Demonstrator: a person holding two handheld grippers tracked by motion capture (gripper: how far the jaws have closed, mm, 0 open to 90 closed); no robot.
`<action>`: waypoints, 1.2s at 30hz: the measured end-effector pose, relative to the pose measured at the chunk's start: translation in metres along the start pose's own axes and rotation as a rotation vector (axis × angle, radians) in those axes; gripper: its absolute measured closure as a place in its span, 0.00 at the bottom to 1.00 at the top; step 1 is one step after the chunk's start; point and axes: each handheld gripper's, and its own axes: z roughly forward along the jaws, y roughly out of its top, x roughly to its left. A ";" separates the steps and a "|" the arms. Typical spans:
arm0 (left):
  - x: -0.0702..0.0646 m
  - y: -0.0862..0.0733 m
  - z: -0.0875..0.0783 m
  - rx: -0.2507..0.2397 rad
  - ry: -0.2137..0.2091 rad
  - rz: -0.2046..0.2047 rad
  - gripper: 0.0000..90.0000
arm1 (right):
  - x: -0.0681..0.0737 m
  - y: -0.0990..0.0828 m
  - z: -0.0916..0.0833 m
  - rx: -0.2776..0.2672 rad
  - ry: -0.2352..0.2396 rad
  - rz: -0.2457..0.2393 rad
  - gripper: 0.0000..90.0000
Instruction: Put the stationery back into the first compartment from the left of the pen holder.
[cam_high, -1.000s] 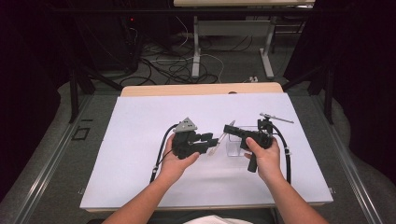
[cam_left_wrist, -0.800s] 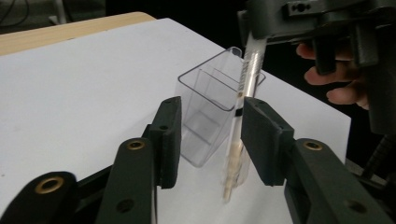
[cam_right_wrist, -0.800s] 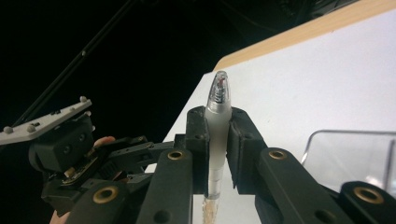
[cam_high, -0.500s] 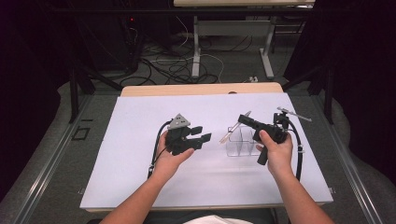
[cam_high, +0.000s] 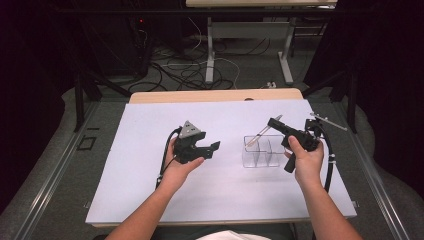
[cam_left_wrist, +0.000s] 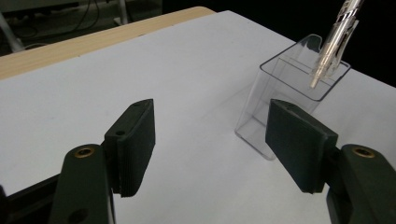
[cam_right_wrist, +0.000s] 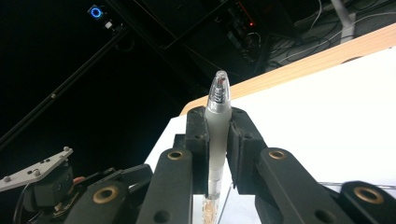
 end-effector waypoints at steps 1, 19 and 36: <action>0.001 -0.001 0.000 0.006 0.015 -0.008 0.37 | -0.002 0.000 0.000 -0.001 0.005 -0.015 0.88; 0.015 -0.010 0.010 0.065 0.045 -0.110 0.17 | -0.002 -0.019 0.018 0.063 -0.090 -0.177 0.88; 0.025 -0.011 0.008 0.081 0.071 -0.132 0.02 | 0.003 -0.040 0.035 0.145 -0.157 -0.386 0.88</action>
